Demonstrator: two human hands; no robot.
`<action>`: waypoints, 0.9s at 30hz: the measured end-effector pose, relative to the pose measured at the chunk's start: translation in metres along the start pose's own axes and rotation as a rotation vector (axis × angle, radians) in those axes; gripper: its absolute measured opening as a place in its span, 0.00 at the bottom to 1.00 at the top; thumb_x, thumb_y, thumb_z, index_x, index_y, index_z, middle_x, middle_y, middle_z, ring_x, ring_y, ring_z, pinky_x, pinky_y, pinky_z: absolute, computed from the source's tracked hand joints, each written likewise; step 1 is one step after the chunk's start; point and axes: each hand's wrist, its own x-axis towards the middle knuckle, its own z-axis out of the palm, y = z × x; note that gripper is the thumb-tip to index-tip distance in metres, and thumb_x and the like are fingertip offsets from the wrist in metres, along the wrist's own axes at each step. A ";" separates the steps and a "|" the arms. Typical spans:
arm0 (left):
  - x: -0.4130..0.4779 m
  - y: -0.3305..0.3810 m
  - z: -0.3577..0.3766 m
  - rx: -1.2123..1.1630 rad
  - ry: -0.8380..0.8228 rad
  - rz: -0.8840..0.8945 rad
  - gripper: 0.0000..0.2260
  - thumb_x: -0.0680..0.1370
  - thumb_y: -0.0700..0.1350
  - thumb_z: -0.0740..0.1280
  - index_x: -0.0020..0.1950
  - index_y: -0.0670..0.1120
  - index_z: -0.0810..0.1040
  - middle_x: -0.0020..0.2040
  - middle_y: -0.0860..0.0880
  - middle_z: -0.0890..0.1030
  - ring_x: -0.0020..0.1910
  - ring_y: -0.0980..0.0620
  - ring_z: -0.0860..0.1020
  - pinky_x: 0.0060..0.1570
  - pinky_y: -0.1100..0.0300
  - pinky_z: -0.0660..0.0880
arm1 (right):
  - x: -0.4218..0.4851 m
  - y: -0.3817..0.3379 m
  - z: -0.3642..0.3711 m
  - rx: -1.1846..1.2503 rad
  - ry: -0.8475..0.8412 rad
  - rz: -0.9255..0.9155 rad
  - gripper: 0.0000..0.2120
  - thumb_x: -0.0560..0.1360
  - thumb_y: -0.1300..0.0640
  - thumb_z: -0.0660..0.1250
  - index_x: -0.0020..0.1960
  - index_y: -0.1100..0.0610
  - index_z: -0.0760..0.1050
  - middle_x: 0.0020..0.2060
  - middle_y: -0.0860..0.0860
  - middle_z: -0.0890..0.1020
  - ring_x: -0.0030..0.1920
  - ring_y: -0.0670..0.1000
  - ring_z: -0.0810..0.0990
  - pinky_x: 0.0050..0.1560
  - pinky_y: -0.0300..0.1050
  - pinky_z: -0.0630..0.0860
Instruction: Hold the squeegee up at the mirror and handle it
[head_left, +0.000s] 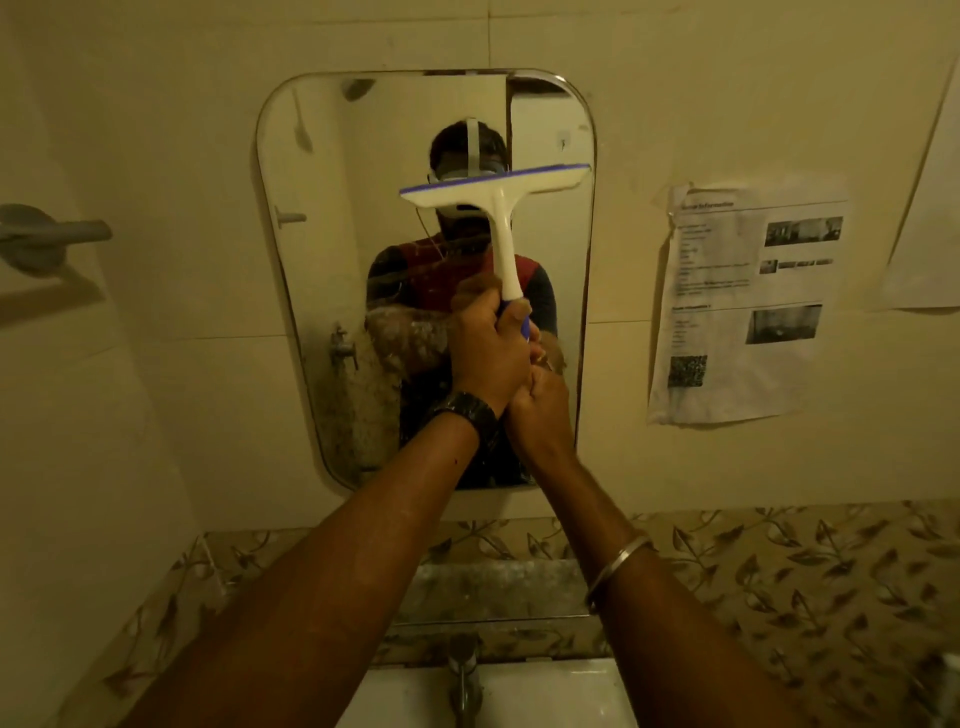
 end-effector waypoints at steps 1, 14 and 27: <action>-0.007 -0.007 -0.002 0.012 -0.014 -0.015 0.08 0.83 0.48 0.67 0.55 0.44 0.79 0.51 0.41 0.83 0.44 0.46 0.86 0.41 0.46 0.86 | -0.008 0.006 0.001 0.006 -0.008 0.019 0.15 0.82 0.56 0.61 0.37 0.55 0.74 0.29 0.51 0.78 0.28 0.47 0.75 0.29 0.44 0.72; -0.010 0.047 -0.002 -0.013 0.006 0.104 0.09 0.84 0.43 0.65 0.55 0.37 0.79 0.42 0.48 0.82 0.35 0.62 0.82 0.36 0.66 0.80 | -0.004 -0.040 -0.023 0.017 0.023 -0.188 0.16 0.86 0.55 0.57 0.44 0.48 0.78 0.37 0.52 0.82 0.36 0.53 0.81 0.37 0.54 0.80; 0.016 0.010 0.006 0.058 0.016 0.058 0.09 0.82 0.51 0.68 0.56 0.47 0.79 0.51 0.42 0.83 0.45 0.48 0.86 0.42 0.48 0.86 | 0.017 -0.015 -0.004 0.045 0.023 -0.033 0.12 0.83 0.59 0.61 0.41 0.55 0.77 0.37 0.61 0.81 0.37 0.65 0.80 0.36 0.59 0.79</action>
